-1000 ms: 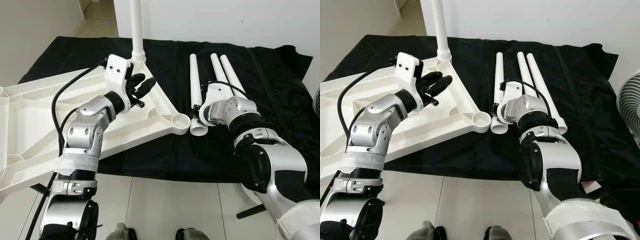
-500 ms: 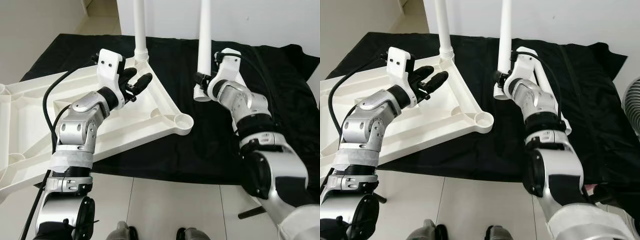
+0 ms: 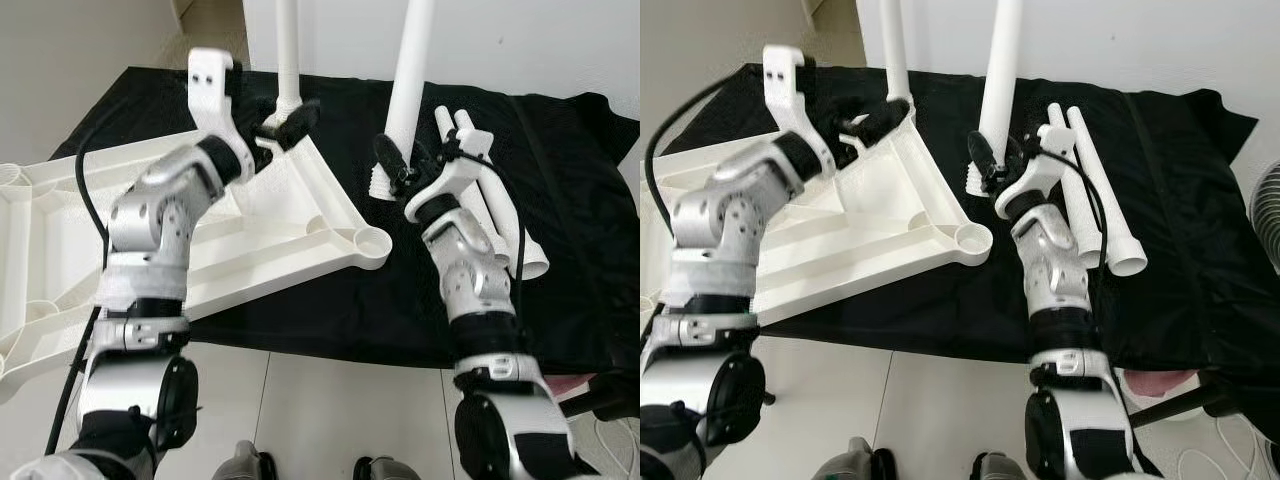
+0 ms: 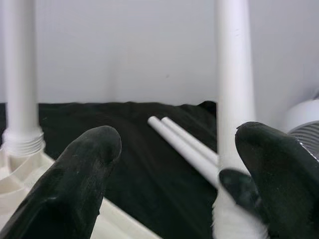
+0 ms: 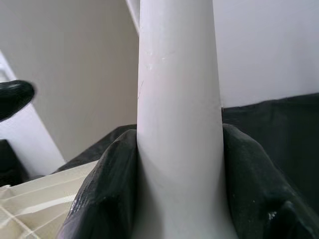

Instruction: Building children table

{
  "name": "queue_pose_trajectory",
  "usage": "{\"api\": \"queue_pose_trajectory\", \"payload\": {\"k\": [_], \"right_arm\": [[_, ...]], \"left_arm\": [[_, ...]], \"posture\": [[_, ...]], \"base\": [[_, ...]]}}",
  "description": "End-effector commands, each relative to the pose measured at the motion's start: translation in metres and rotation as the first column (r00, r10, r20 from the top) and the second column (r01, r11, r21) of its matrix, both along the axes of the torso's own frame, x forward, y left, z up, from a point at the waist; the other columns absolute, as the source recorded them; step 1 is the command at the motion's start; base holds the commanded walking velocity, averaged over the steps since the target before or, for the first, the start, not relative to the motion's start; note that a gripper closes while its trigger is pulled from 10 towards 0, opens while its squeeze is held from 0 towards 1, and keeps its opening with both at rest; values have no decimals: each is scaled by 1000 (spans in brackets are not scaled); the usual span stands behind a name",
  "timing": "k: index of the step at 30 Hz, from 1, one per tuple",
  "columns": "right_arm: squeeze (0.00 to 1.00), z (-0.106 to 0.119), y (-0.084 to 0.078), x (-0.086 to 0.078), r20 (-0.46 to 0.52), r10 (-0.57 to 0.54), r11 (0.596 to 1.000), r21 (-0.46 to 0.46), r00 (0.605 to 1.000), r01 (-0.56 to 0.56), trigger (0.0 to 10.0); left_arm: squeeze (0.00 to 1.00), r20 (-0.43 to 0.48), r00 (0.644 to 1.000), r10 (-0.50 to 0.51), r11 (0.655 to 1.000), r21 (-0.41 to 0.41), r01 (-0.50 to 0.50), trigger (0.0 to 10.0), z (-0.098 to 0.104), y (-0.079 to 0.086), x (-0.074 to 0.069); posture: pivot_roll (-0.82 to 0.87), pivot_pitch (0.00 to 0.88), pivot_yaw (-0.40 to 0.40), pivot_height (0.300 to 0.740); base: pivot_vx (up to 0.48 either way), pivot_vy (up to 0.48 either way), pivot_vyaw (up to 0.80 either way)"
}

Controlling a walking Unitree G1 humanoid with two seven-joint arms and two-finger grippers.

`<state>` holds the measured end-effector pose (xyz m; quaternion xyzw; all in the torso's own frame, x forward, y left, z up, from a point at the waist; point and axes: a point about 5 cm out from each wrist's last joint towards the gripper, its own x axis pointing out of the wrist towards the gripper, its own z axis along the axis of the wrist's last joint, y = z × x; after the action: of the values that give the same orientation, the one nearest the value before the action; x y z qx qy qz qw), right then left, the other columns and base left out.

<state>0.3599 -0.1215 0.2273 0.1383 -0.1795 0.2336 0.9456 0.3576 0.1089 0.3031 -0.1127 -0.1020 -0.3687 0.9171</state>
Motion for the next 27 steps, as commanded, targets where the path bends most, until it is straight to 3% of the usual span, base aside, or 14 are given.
{"api": "queue_pose_trajectory", "payload": {"k": [1, 6, 15, 21, 27], "right_arm": [[0, 9, 3, -5, 70, 23, 1000, -11, 997, -23, 10000], [0, 6, 16, -16, 125, 116, 992, -60, 985, -109, 10000], [0, 0, 25, -25, 141, 225, 966, -161, 964, -202, 10000], [0, -3, 29, -30, 140, 298, 940, -216, 944, -265, 10000], [0, -9, 30, -35, 125, 344, 914, -273, 931, -301, 10000]], "left_arm": [[0, 0, 993, -116, 993, 2, 116, 10000, -2, -7, -3], [0, -11, 963, -268, 963, -42, 267, 10000, 11, -22, -10], [0, -16, 939, -342, 938, -68, 341, 10000, 19, -29, -13], [0, -14, 939, -344, 939, -31, 343, 10000, 21, -28, -15], [0, -16, 949, -314, 948, -52, 313, 10000, 26, -24, -11]], "posture": [[-113, 51, 55, 740], [-115, 46, 59, 740], [-112, 24, 49, 740], [-109, 20, 48, 740], [-109, 20, 48, 740]], "base": [[0, 0, 0], [0, 0, 0], [0, 0, 0], [0, 0, 0], [0, 0, 0]]}}
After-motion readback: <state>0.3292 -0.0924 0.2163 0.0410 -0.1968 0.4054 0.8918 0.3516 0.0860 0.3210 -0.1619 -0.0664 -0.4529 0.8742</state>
